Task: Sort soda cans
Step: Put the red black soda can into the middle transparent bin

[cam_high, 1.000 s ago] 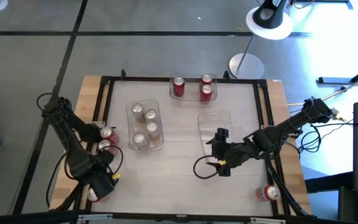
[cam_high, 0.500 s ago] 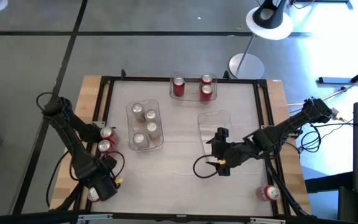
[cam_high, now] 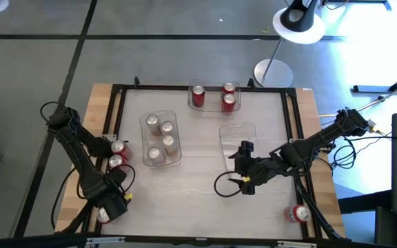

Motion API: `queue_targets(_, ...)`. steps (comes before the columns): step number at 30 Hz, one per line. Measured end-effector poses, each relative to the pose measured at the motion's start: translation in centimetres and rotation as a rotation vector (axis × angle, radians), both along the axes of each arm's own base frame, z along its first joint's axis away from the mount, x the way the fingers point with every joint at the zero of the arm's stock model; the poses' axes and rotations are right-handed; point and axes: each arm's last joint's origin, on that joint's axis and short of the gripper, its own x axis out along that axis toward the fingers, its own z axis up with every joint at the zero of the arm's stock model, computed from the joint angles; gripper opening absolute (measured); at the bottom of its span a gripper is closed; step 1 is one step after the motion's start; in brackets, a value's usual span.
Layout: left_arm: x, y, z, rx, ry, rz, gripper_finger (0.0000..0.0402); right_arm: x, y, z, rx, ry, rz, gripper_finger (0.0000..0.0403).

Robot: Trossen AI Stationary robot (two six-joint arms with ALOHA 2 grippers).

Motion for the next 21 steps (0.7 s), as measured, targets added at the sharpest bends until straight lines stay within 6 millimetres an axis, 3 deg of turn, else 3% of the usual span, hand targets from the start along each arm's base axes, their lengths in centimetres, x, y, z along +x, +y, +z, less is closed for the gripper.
queue_targets(12, 1.2, -0.3, 2.3, -0.064, -0.063, -0.009, 0.0342, 0.0, 0.0, 0.0, -0.01, -0.006, -0.003, 0.0374)
queue_targets(21, 0.1, 0.0, 1.3, -0.002, -0.005, -0.061, 0.0342, 0.0, 0.0, 0.0, -0.009, -0.006, -0.003, 0.0374)
